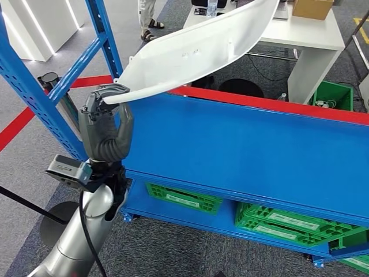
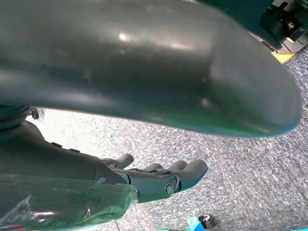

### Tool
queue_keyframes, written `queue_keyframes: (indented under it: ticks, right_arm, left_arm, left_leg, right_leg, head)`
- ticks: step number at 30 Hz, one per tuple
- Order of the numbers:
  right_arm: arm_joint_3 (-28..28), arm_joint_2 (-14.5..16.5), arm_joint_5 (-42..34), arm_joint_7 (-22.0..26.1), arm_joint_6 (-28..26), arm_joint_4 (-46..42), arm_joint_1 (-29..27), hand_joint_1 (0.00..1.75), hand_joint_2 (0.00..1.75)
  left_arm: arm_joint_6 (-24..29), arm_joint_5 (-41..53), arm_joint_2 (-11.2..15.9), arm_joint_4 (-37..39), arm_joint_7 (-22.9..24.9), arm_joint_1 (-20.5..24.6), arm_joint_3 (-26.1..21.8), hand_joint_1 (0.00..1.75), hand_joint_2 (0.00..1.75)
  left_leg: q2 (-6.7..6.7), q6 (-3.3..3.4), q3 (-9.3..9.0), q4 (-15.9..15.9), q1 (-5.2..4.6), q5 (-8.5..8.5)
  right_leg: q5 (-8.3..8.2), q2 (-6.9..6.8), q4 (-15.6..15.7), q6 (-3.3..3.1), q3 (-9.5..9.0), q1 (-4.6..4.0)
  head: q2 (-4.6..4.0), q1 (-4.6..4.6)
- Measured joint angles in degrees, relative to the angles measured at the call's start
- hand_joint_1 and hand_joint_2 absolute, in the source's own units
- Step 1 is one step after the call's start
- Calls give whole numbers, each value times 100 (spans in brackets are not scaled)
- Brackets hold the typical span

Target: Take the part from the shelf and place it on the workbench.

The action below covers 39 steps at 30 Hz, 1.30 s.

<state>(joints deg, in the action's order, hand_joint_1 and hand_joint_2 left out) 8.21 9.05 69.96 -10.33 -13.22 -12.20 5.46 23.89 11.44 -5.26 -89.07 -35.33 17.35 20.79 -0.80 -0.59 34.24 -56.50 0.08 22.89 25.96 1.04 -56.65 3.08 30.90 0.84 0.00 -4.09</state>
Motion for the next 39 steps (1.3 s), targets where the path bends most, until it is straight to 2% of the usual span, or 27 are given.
queue_keyframes:
  ticks: [14,23,28,39]
  right_arm:
    - [11,19,-75,-8,-95,0,-80,0,0]
    - [118,19,-141,50,-215,3,-167,0,0]
    - [158,19,-151,54,-255,6,-192,0,0]
    - [231,17,-150,45,-328,9,-253,0,0]
  left_arm:
    - [174,-472,-19,-784,-356,-652,406,175,175]
    - [800,-342,99,-1319,-461,-1178,752,175,175]
    - [919,-494,181,-1600,-461,-1383,1022,175,175]
    - [985,-601,323,-1994,-461,-1566,1508,175,175]
  left_leg:
    - [0,1,0,0,0,1]
    - [0,2,1,0,0,3]
    - [-1,2,1,0,0,4]
    - [-1,5,0,0,-1,6]
  right_leg:
    - [1,0,0,0,1,0]
    - [3,-1,1,2,1,0]
    - [4,-1,2,2,2,0]
    - [3,-2,2,3,2,0]
  head:
    - [0,1]
    - [0,1]
    - [0,1]
    - [0,0]
